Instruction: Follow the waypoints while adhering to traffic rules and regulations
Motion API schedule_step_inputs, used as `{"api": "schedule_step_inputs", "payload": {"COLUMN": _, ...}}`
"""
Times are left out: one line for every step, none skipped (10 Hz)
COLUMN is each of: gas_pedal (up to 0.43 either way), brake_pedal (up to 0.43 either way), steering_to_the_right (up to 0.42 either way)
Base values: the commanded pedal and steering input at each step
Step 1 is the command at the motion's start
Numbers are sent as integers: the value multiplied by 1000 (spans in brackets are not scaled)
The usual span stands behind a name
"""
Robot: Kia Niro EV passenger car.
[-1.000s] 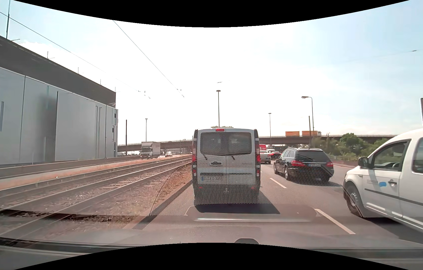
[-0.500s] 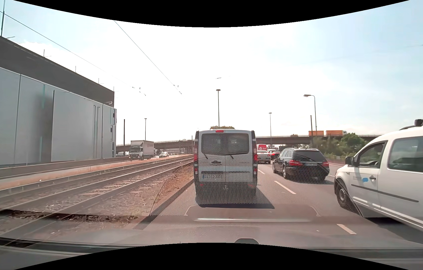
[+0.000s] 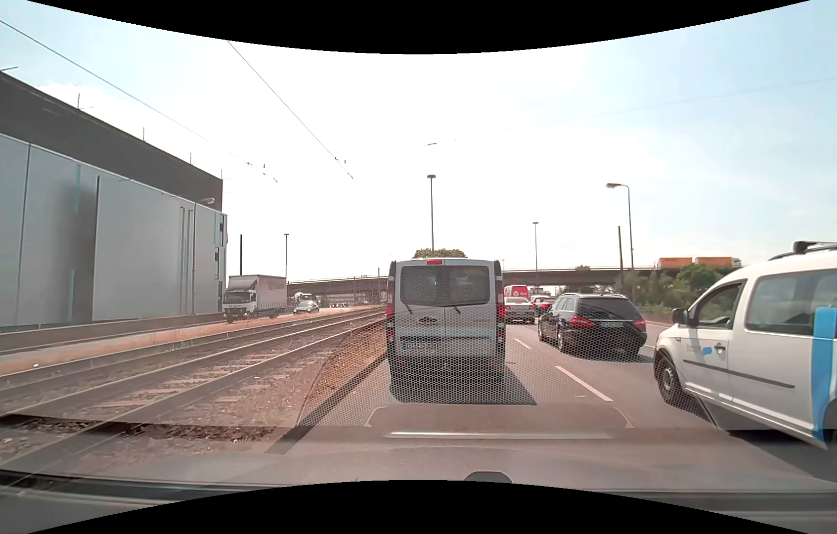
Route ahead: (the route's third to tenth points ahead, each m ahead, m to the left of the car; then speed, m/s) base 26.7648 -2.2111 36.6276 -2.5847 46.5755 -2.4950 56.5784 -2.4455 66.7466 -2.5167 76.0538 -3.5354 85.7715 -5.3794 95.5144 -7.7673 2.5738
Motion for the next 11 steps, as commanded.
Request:
{"api": "schedule_step_inputs", "payload": {"gas_pedal": 67, "brake_pedal": 0, "steering_to_the_right": 0}}
{"api": "schedule_step_inputs", "payload": {"gas_pedal": 59, "brake_pedal": 0, "steering_to_the_right": 0}}
{"api": "schedule_step_inputs", "payload": {"gas_pedal": 59, "brake_pedal": 0, "steering_to_the_right": 0}}
{"api": "schedule_step_inputs", "payload": {"gas_pedal": 59, "brake_pedal": 0, "steering_to_the_right": 0}}
{"api": "schedule_step_inputs", "payload": {"gas_pedal": 59, "brake_pedal": 0, "steering_to_the_right": 0}}
{"api": "schedule_step_inputs", "payload": {"gas_pedal": 59, "brake_pedal": 0, "steering_to_the_right": 0}}
{"api": "schedule_step_inputs", "payload": {"gas_pedal": 59, "brake_pedal": 0, "steering_to_the_right": 0}}
{"api": "schedule_step_inputs", "payload": {"gas_pedal": 59, "brake_pedal": 0, "steering_to_the_right": 0}}
{"api": "schedule_step_inputs", "payload": {"gas_pedal": 59, "brake_pedal": 0, "steering_to_the_right": 0}}
{"api": "schedule_step_inputs", "payload": {"gas_pedal": 59, "brake_pedal": 0, "steering_to_the_right": 0}}
{"api": "schedule_step_inputs", "payload": {"gas_pedal": 59, "brake_pedal": 0, "steering_to_the_right": 0}}
